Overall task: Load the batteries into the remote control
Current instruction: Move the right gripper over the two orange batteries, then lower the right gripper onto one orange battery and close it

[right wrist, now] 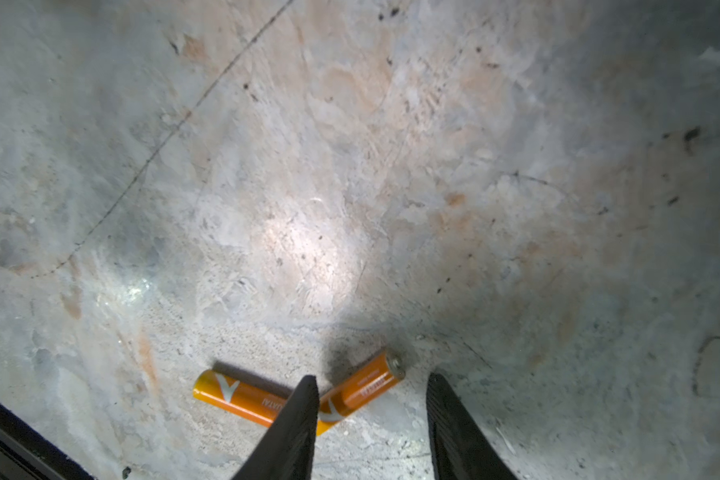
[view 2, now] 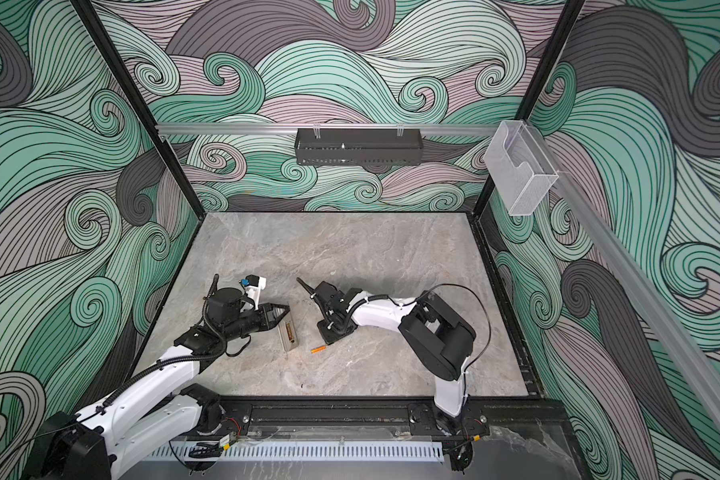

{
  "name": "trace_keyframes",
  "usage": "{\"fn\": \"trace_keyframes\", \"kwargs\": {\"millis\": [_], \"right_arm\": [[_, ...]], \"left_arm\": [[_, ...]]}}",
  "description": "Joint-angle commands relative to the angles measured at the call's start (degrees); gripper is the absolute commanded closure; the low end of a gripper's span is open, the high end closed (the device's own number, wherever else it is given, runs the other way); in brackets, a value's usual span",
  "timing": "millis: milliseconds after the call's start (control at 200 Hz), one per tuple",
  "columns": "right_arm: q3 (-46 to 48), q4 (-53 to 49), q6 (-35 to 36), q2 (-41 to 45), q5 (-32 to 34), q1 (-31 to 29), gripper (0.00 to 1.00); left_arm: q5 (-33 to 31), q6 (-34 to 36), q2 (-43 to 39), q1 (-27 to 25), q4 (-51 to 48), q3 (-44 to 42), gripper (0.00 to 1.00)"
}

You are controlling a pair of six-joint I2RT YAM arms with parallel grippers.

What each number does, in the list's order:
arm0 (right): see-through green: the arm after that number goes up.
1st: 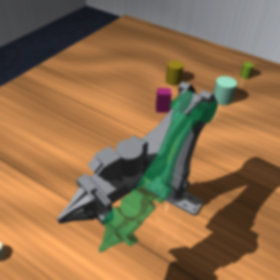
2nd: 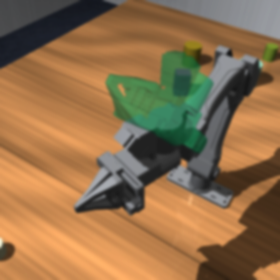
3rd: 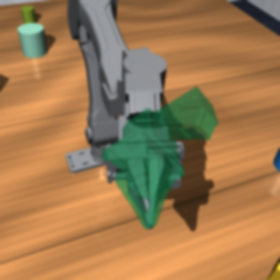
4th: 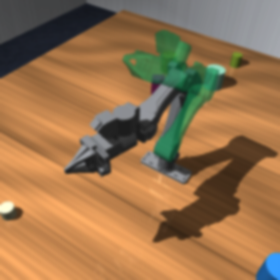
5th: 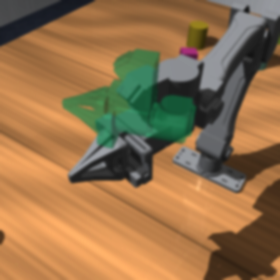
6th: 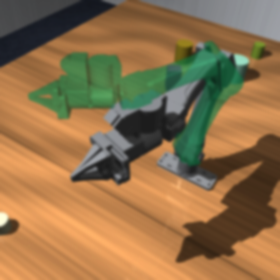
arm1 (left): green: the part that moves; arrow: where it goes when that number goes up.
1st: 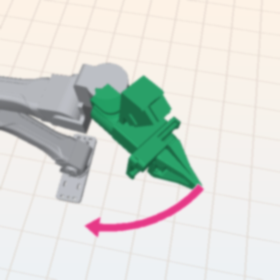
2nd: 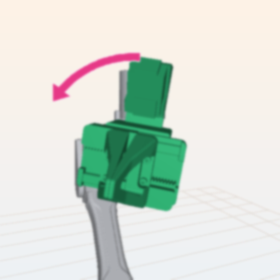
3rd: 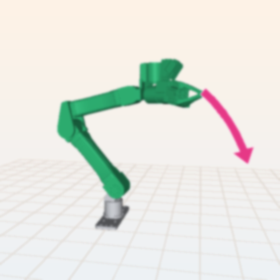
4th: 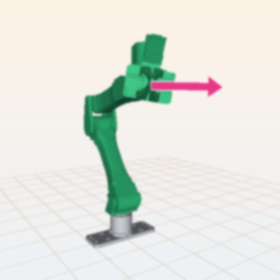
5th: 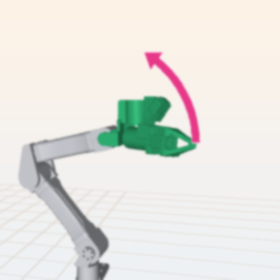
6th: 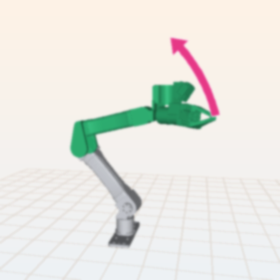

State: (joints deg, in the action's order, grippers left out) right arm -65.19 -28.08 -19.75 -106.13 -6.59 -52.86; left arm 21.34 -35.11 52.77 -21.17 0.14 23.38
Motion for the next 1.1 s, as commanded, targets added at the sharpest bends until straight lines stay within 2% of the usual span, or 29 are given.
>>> {"fn": "trace_keyframes", "kwargs": {"millis": [0, 395, 1096], "right_arm": [[-0.7, -1.5, -0.1, -1.3, 1.3, -0.6, 0.56], [-1.3, -3.0, 0.8, -2.3, 3.3, -1.3, 0.66], [1.7, -5.6, 4.0, 1.3, 6.6, 0.0, 0.89]], "left_arm": [[0.9, 0.5, 0.1, 0.5, 1.7, 0.9, 1.0], [0.8, 0.5, 0.1, 0.4, 1.9, 0.6, 1.0], [1.0, 0.4, 1.6, 0.5, 3.0, -0.2, 1.0]]}}
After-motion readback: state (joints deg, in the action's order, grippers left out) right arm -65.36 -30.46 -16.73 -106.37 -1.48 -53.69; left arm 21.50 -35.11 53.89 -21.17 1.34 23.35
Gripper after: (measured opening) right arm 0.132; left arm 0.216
